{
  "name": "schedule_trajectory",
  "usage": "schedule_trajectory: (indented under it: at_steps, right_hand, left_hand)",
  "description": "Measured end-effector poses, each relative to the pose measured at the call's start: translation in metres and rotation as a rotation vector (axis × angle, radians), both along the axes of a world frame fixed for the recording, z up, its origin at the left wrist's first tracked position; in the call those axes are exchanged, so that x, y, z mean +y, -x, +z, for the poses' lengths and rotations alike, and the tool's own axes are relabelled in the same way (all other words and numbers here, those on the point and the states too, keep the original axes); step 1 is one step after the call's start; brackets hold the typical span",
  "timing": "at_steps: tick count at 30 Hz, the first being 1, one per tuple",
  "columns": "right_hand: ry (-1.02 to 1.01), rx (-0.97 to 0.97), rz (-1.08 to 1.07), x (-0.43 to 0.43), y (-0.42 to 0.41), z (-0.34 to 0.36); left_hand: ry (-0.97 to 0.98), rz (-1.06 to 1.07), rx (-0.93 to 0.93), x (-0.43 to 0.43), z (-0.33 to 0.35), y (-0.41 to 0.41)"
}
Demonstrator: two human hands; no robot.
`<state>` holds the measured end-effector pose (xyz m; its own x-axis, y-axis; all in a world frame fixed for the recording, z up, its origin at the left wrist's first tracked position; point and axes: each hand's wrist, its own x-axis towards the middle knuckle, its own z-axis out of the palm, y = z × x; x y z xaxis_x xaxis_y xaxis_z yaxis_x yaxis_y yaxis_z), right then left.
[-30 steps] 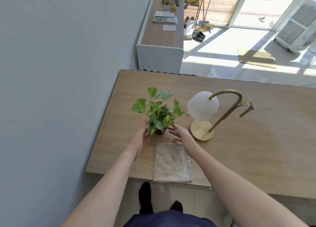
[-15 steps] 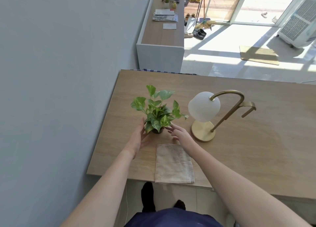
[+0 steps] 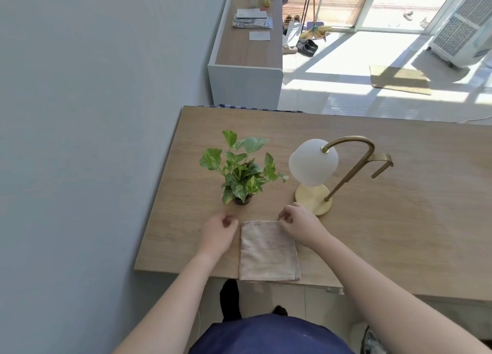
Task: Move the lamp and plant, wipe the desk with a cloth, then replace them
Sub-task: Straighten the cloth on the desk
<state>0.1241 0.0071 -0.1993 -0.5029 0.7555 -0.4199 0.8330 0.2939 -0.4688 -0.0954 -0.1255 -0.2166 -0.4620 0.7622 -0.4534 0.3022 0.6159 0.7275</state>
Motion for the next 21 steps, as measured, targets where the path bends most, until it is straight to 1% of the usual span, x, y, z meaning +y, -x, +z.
schedule_trajectory:
  at_steps: [2, 4, 9, 11, 13, 17, 21]
  right_hand:
    - [-0.015, -0.017, 0.034, -0.003, -0.006, -0.002]
    - [-0.008, -0.026, 0.057, -0.003, -0.007, -0.003]
    - [-0.019, -0.07, 0.138, 0.001, -0.007, -0.007]
    - [-0.028, -0.046, 0.157, 0.0, -0.008, -0.007]
    - [-0.009, 0.001, 0.144, -0.004, -0.012, -0.005]
    - [0.104, 0.145, -0.011, -0.013, -0.028, -0.002]
    - [0.135, 0.291, -0.134, -0.021, -0.046, 0.01]
  left_hand:
    - [0.004, -0.148, 0.124, 0.001, 0.0, -0.011]
    - [0.006, -0.237, 0.204, 0.005, -0.001, -0.018]
    - [0.066, -0.307, 0.316, 0.016, -0.006, -0.022]
    - [0.05, -0.309, 0.317, 0.018, -0.004, -0.021]
    - [0.022, -0.28, 0.26, 0.017, -0.001, -0.019]
    - [0.008, -0.261, 0.183, 0.009, 0.004, -0.016]
    - [-0.038, -0.27, 0.157, 0.0, 0.021, -0.021]
